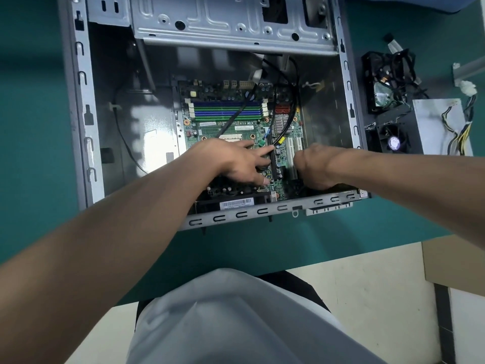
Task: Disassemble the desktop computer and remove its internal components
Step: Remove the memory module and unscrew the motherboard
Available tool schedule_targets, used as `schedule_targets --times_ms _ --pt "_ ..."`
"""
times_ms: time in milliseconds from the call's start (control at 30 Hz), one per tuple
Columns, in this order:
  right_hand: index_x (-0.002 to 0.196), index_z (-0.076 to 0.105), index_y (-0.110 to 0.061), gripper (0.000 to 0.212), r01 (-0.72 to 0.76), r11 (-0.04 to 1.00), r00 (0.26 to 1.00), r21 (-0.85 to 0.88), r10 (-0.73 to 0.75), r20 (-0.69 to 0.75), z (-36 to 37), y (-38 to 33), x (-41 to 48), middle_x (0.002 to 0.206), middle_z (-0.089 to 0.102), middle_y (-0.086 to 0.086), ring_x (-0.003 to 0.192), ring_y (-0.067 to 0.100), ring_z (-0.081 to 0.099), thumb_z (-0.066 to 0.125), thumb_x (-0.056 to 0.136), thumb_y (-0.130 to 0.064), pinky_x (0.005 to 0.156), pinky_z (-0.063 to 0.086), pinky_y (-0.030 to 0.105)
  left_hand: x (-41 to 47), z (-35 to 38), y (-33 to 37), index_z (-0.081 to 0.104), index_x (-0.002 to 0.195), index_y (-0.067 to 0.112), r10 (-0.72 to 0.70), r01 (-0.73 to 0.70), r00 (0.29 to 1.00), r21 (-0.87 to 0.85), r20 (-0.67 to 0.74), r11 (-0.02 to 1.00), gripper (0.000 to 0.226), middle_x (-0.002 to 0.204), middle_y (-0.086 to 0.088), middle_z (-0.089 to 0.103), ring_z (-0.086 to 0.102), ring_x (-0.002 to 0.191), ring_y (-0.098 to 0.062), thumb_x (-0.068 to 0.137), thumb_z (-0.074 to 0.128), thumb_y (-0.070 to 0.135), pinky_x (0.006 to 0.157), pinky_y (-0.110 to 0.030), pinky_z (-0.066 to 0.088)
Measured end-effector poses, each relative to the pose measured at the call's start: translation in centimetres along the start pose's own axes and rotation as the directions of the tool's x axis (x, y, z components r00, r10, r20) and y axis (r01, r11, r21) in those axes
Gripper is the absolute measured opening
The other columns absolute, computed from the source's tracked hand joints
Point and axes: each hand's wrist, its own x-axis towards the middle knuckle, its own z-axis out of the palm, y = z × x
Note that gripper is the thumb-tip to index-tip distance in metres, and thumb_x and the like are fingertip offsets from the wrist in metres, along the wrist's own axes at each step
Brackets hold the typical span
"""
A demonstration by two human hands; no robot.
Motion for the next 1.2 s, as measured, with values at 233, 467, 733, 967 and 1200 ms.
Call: schedule_targets --times_ms 233,467,733,967,1200 --pt "0.140 0.042 -0.005 0.040 0.088 0.967 0.993 -0.240 -0.065 0.100 -0.2 -0.3 0.0 0.136 0.050 0.012 0.122 0.027 0.052 0.043 0.100 -0.008 0.095 0.044 0.029 -0.2 -0.2 0.1 0.007 0.154 0.034 -0.007 0.007 1.000 -0.019 0.007 1.000 0.065 0.153 0.025 -0.025 -0.020 0.145 -0.011 0.099 0.035 0.054 0.115 -0.048 -0.010" --pt "0.134 0.045 -0.006 0.037 0.063 0.991 0.997 -0.119 -0.056 0.061 0.3 0.3 0.4 0.127 0.052 0.012 0.113 0.025 0.055 0.045 0.098 -0.007 0.083 0.044 0.026 -0.3 -0.2 0.1 0.006 0.154 0.033 -0.008 0.008 1.000 -0.024 0.009 1.000 0.066 0.153 0.025 -0.025 -0.019 0.145 -0.011 0.099 0.035 0.054 0.116 -0.047 -0.009" --pt "0.128 0.049 -0.005 0.036 0.082 0.984 0.997 -0.156 -0.083 0.000 0.6 0.1 1.2 0.112 0.053 0.011 0.095 0.023 0.054 0.051 0.092 -0.004 0.076 0.047 0.028 -0.2 -0.3 0.0 0.006 0.154 0.034 -0.005 0.006 1.000 -0.006 0.009 1.000 0.066 0.154 0.025 -0.024 -0.019 0.145 -0.011 0.098 0.034 0.055 0.116 -0.048 -0.008" --pt "0.123 0.050 -0.006 0.027 0.115 0.989 0.993 -0.097 -0.113 0.024 1.0 0.7 1.2 0.088 0.046 0.002 0.088 0.020 0.051 0.042 0.096 -0.007 0.072 0.042 0.026 -0.1 -0.2 -0.2 0.006 0.154 0.034 0.001 -0.001 1.000 0.005 0.007 1.000 0.066 0.153 0.027 -0.024 -0.019 0.145 -0.011 0.098 0.034 0.055 0.116 -0.050 -0.007" --pt "0.136 0.045 -0.005 0.039 0.146 0.947 0.987 -0.288 -0.119 0.109 -0.3 -0.1 0.3 0.128 0.052 0.011 0.112 0.023 0.054 0.045 0.097 -0.003 0.080 0.043 0.024 0.0 -0.2 -0.3 0.006 0.154 0.035 0.012 -0.012 1.000 0.009 0.001 1.000 0.066 0.153 0.027 -0.024 -0.018 0.145 -0.010 0.098 0.034 0.056 0.116 -0.049 -0.006"
